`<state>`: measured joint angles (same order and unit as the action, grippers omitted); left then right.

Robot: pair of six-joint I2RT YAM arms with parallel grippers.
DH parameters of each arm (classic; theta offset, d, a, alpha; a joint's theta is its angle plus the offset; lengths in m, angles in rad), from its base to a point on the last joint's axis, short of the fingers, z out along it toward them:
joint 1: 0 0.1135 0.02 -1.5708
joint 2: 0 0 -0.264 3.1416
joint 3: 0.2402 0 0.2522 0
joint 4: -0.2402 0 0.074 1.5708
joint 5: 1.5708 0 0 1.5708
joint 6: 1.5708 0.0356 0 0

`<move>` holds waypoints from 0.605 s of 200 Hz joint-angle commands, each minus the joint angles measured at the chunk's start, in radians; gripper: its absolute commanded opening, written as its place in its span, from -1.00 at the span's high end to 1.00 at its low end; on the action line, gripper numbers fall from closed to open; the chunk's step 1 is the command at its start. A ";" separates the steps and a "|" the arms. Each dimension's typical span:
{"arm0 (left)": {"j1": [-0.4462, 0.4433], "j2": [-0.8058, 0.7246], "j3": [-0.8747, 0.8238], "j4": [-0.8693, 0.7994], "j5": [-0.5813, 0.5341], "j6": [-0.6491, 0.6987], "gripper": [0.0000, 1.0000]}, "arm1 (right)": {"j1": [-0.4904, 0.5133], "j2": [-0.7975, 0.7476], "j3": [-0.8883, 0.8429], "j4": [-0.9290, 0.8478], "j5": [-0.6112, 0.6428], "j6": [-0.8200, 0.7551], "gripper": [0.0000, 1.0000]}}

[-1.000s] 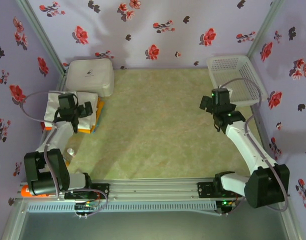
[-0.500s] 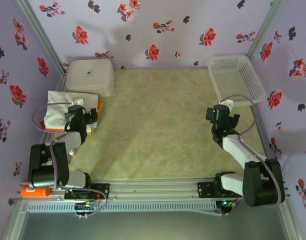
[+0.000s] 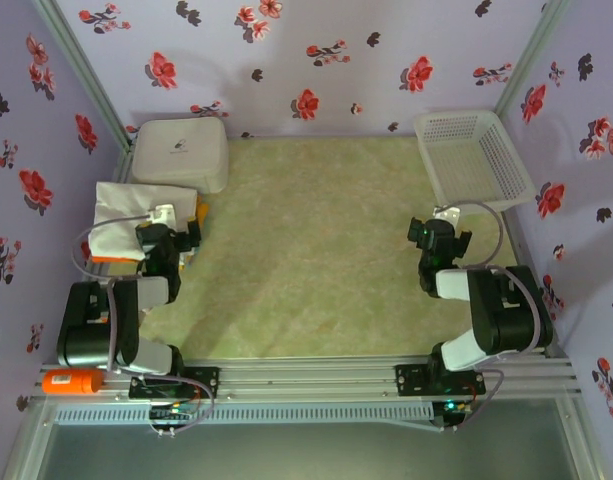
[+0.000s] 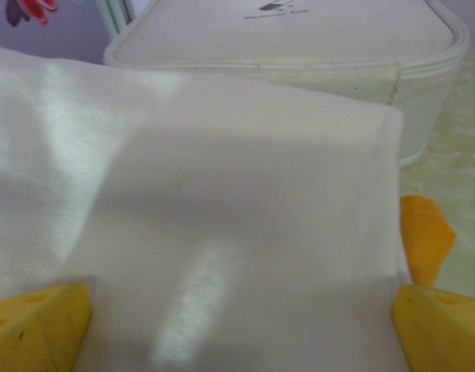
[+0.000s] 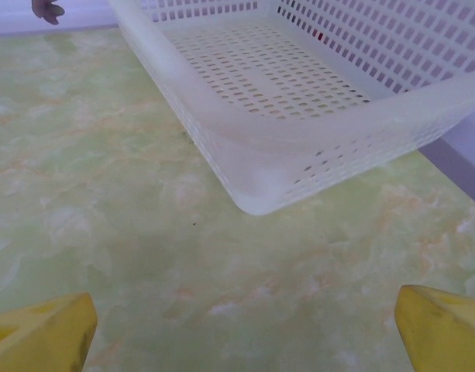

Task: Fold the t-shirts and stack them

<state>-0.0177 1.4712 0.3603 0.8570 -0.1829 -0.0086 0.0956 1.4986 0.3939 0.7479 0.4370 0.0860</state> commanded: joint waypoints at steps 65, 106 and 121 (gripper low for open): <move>0.018 0.075 -0.041 0.178 -0.070 -0.070 -0.99 | -0.057 0.047 -0.028 0.154 -0.062 0.047 -0.99; 0.018 0.093 -0.179 0.437 -0.065 -0.074 -1.00 | -0.056 0.052 -0.030 0.163 -0.064 0.044 -0.99; 0.018 0.095 -0.196 0.458 -0.052 -0.072 -1.00 | -0.056 0.057 -0.031 0.178 -0.063 0.041 -0.99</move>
<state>-0.0097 1.5421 0.2153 1.1839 -0.2134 -0.0540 0.0391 1.5581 0.3710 0.8860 0.3836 0.1150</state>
